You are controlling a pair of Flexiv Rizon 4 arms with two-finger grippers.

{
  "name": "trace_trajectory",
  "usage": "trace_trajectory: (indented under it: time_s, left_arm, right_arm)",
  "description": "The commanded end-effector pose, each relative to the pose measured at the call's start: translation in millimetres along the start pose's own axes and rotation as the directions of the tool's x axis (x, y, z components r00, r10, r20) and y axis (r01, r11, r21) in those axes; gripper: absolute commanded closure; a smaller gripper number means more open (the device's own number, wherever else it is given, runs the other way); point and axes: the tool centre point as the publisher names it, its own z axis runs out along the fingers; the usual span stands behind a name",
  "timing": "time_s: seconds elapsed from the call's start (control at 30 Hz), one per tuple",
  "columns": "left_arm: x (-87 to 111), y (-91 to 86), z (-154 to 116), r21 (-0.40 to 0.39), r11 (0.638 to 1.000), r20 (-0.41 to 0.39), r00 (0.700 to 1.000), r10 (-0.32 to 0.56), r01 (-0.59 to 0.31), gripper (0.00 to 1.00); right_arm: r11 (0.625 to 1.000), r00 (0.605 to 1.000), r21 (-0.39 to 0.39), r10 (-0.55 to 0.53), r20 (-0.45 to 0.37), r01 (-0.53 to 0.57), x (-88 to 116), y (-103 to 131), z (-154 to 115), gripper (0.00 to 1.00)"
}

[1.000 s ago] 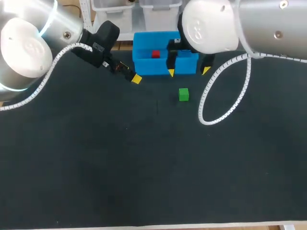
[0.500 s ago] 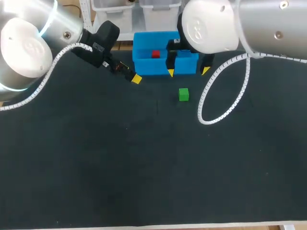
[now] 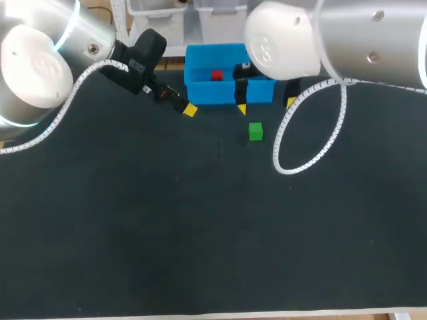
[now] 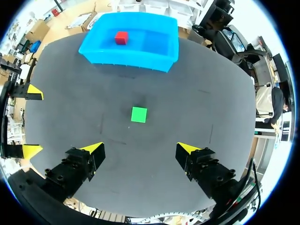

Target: Use the left arm to pick the red cube and place it into the blue plastic box first, then use the right arm to grasp the green cube and put it into the same blue plastic box after the first action is fully finished.

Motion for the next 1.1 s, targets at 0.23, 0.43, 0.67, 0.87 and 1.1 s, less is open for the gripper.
trace_trajectory:
  time_s: [0.23, 0.43, 0.67, 0.87, 1.1]
  left_arm:
    - [1.1, 0.3, 0.1, 0.001, 1.0, 0.005, 1.0, 0.002, -0.003, 0.0]
    - [1.1, 0.3, 0.1, 0.001, 1.0, 0.005, 1.0, 0.002, -0.003, 0.0]
    - [1.1, 0.3, 0.1, 0.001, 1.0, 0.005, 1.0, 0.002, -0.003, 0.0]
    - [1.1, 0.3, 0.1, 0.001, 1.0, 0.005, 1.0, 0.002, -0.003, 0.0]
    - [1.1, 0.3, 0.1, 0.001, 1.0, 0.005, 1.0, 0.002, -0.003, 0.0]
  right_arm:
    - [1.0, 1.0, -0.013, -0.004, 0.017, 0.004, -10.6, 2.1, 18.8, 0.0]
    - [1.0, 1.0, -0.017, -0.002, 0.026, 0.002, -11.6, 1.5, 32.8, 0.0]
    - [0.997, 0.997, 0.003, 0.071, -0.021, -0.071, -11.6, -0.5, 56.8, 0.0]
    - [0.996, 0.995, 0.008, 0.089, -0.035, -0.089, -16.5, 3.9, 69.6, 0.0]
    - [0.996, 0.996, 0.021, 0.085, -0.021, -0.084, -25.1, 10.6, 78.2, 0.0]
